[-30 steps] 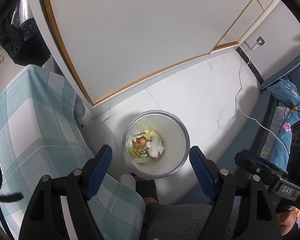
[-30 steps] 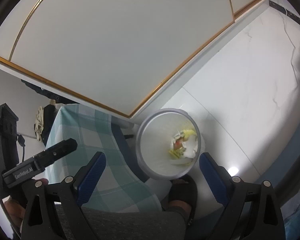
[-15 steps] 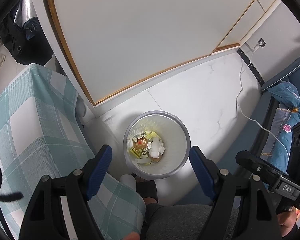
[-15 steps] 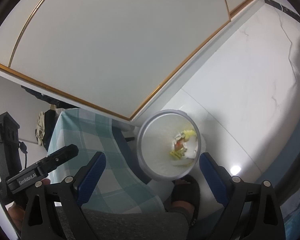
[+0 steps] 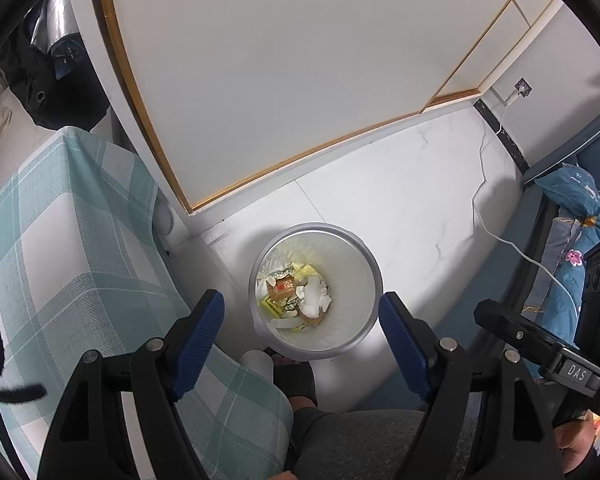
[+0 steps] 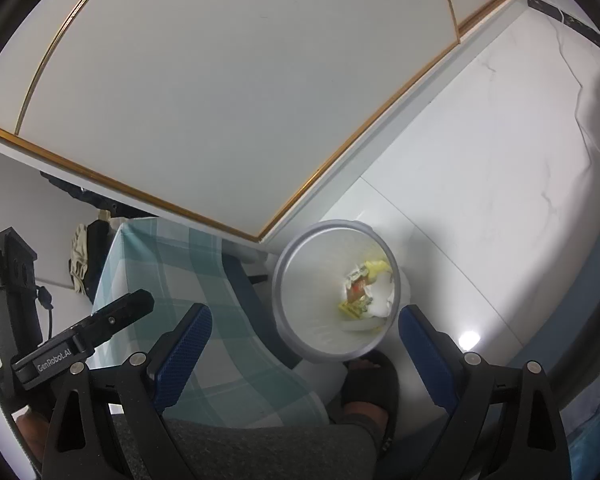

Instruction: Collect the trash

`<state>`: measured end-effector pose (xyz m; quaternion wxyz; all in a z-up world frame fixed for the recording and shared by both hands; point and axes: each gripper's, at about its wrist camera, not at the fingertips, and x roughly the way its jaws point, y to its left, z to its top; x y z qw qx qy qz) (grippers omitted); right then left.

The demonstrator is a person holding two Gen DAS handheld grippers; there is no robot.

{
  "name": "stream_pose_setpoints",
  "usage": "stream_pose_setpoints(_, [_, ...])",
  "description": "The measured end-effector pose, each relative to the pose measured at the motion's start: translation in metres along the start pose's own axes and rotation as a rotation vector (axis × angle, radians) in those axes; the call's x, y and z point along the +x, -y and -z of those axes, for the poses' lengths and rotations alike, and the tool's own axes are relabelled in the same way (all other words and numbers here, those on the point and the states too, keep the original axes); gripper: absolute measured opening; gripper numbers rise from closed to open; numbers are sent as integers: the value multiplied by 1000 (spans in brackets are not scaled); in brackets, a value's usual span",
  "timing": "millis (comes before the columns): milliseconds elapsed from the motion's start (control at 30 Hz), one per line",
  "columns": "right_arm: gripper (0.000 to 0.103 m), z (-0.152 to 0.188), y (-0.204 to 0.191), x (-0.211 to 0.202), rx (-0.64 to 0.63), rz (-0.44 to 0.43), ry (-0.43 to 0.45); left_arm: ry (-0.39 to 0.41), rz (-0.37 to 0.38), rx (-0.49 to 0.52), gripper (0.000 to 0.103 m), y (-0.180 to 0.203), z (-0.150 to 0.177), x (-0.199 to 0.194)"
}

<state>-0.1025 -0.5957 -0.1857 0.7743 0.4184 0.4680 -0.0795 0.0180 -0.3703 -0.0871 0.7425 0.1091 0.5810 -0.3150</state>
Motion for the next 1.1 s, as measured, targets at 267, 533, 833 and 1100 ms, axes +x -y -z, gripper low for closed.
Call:
stream_pose_setpoints(267, [95, 1, -2, -2, -11, 5, 4, 6, -4, -5, 77, -1, 0, -1])
stream_pose_setpoints(533, [95, 1, -2, -3, -19, 17, 4, 18, 2, -12, 77, 0, -1, -5])
stream_pose_setpoints(833, [95, 5, 1, -5, -9, 24, 8, 20, 0, -9, 77, -1, 0, -6])
stream_pose_setpoints(1100, [95, 6, 1, -2, -12, 34, 5, 55, 30, -22, 77, -6, 0, -11])
